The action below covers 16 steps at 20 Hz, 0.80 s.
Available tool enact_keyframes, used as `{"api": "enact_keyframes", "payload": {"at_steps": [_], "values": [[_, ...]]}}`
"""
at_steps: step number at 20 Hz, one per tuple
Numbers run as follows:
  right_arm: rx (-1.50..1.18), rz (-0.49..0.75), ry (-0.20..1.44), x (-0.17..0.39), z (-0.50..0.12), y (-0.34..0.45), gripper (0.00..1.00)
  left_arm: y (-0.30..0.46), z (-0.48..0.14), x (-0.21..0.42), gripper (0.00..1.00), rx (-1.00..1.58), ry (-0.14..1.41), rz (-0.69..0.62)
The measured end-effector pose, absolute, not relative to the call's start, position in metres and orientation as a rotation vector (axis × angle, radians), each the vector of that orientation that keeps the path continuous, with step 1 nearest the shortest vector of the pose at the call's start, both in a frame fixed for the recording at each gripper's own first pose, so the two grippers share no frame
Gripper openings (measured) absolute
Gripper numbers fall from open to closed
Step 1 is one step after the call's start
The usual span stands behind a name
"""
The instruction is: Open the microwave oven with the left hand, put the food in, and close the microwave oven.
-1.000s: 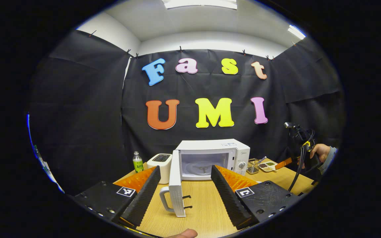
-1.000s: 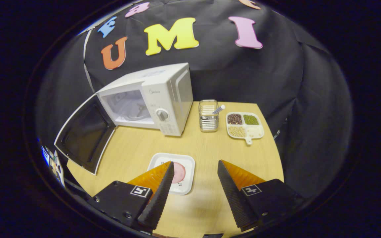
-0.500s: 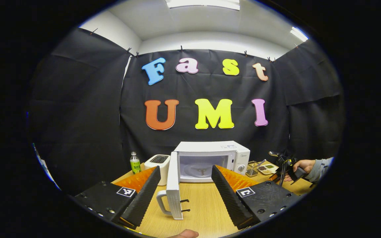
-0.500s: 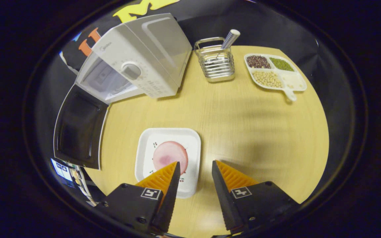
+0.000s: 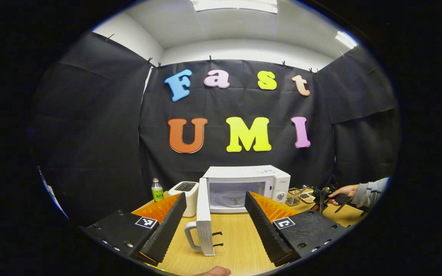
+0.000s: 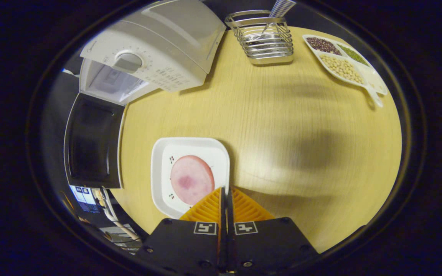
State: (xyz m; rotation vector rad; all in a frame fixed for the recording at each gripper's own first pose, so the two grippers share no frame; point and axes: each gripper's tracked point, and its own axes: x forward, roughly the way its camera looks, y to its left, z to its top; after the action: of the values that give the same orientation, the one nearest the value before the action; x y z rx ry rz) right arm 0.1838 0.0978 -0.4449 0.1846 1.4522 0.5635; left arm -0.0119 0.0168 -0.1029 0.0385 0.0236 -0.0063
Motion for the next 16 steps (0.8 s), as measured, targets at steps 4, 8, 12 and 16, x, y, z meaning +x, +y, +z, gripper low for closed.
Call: {"api": "enact_keyframes", "payload": {"at_steps": [4, 8, 12, 16], "values": [[0.280, 0.524, 1.455, 0.181, -0.444, 0.099, 0.04, 0.018, -0.103, -0.017, 0.94, 0.027, 0.021, -0.009], [0.464, 0.543, 1.406, 0.168, -0.426, 0.108, 0.04, 0.021, -0.103, -0.024, 0.94, 0.029, 0.016, -0.016], [0.653, 0.543, 1.370, 0.155, -0.414, 0.126, 0.04, 0.026, -0.107, -0.025, 0.94, 0.026, 0.016, -0.022], [0.709, 0.457, 1.303, 0.150, -0.412, 0.144, 0.04, 0.035, -0.114, -0.027, 0.94, 0.004, 0.046, -0.024]]}}
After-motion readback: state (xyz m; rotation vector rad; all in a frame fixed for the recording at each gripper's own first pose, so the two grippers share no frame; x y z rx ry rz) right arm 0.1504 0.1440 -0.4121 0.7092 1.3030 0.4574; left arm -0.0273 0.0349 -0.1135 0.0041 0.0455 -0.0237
